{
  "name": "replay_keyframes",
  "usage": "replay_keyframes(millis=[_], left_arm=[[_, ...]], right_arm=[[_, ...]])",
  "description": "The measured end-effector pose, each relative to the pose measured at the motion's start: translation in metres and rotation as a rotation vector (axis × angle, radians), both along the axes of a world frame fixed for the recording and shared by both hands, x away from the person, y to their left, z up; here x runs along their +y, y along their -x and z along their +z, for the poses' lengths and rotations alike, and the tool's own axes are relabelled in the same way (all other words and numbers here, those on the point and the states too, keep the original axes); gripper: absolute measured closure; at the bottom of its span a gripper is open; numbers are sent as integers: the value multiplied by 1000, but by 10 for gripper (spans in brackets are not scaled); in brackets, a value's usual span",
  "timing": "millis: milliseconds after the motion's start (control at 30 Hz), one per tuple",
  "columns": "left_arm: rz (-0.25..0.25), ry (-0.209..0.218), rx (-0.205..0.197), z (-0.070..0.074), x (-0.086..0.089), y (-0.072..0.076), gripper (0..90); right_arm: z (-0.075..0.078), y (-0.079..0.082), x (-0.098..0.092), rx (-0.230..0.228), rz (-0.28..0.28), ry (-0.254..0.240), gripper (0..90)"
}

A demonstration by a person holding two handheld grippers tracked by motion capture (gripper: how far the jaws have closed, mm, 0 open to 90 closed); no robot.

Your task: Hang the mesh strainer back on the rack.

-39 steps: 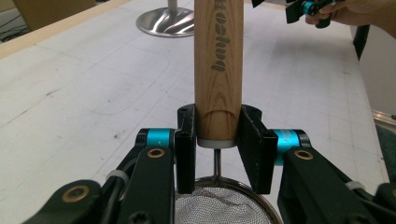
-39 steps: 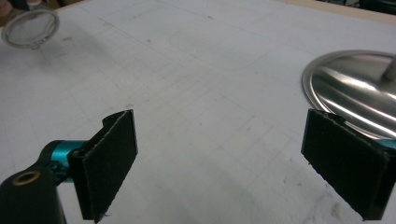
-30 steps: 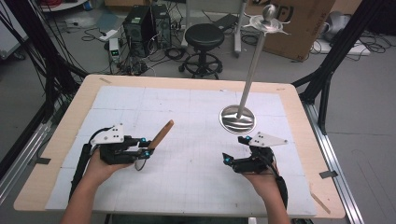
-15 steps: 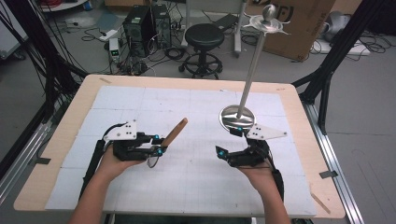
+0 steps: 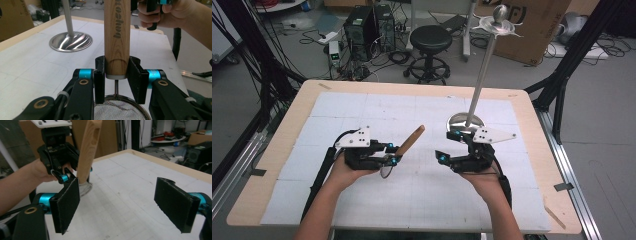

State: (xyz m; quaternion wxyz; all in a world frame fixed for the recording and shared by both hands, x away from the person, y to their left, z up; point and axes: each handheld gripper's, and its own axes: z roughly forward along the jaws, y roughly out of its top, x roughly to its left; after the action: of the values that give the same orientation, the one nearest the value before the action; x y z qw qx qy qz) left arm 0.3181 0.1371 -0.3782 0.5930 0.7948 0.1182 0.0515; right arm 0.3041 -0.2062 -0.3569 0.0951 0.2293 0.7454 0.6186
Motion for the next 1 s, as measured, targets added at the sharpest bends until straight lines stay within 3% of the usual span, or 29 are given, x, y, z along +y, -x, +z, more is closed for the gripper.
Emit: replay_keyframes(millis=[200, 433, 1000], left_arm=[[-10, -7, 1, -1, -7, 0, 691], [-25, -4, -1, 1, -10, 1, 691], [-99, 44, -1, 4, -22, 6, 691]], right_arm=[[3, -3, 11, -4, 63, -16, 309], [4, -7, 21, 14, 125, -53, 354], [5, -6, 42, 23, 246, -47, 569]])
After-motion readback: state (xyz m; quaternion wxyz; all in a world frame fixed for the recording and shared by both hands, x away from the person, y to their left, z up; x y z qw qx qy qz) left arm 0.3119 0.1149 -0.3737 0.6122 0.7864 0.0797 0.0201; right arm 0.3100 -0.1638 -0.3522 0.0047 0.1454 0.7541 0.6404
